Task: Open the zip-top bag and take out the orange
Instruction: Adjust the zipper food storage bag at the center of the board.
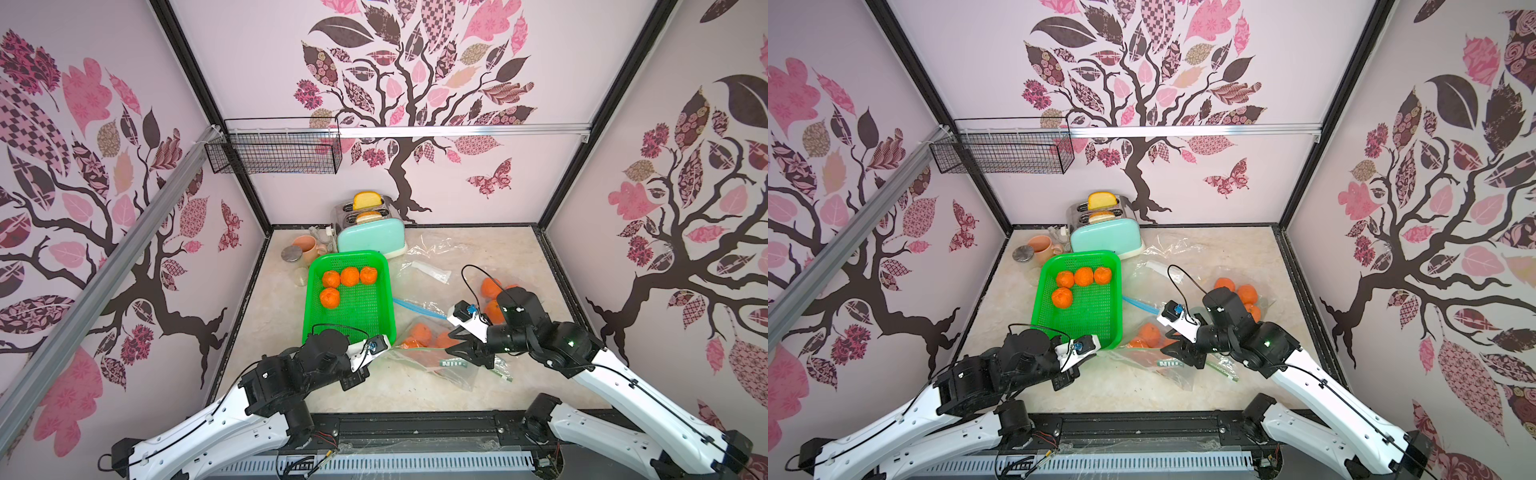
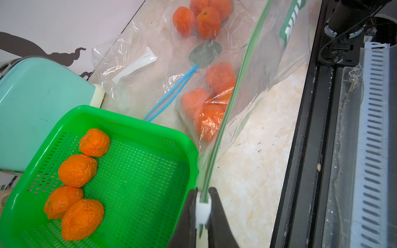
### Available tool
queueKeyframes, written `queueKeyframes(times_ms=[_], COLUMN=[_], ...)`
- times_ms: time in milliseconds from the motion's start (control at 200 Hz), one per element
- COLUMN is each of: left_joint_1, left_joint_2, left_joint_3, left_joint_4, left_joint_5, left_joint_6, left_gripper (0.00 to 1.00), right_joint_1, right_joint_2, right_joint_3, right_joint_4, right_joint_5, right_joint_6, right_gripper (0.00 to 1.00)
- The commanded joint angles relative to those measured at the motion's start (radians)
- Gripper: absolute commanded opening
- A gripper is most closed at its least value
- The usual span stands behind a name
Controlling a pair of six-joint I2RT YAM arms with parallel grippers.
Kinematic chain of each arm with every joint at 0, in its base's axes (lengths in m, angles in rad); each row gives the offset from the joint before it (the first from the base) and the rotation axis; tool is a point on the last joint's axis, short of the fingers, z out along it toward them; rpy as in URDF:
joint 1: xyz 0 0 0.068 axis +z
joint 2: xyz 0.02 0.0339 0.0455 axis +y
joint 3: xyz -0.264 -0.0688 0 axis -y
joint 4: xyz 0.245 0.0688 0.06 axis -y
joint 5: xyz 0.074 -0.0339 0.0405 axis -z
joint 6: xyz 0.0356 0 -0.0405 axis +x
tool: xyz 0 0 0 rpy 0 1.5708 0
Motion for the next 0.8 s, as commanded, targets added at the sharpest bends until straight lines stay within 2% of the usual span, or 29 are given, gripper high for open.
queueKeyframes(times_ms=[0, 235, 480, 795], left_joint_1=[-0.004, -0.004, -0.004, -0.004], left_joint_2=[-0.012, -0.011, -0.005, -0.015], left_joint_3=[-0.004, -0.010, -0.012, -0.016], left_joint_4=[0.014, 0.014, 0.017, 0.017], left_joint_5=[0.006, 0.003, 0.001, -0.003], left_joint_6=[0.008, 0.008, 0.007, 0.005], left_gripper=[0.00, 0.00, 0.00, 0.00], right_joint_1=[0.004, 0.005, 0.005, 0.005], right_joint_2=[-0.029, -0.031, -0.004, 0.014], right_joint_3=[0.053, 0.118, 0.155, 0.128], right_joint_4=[-0.015, -0.137, -0.233, -0.222], right_joint_5=[0.006, 0.128, 0.152, 0.129], right_joint_6=[-0.009, -0.061, -0.161, -0.181], right_gripper=[0.47, 0.43, 0.40, 0.37])
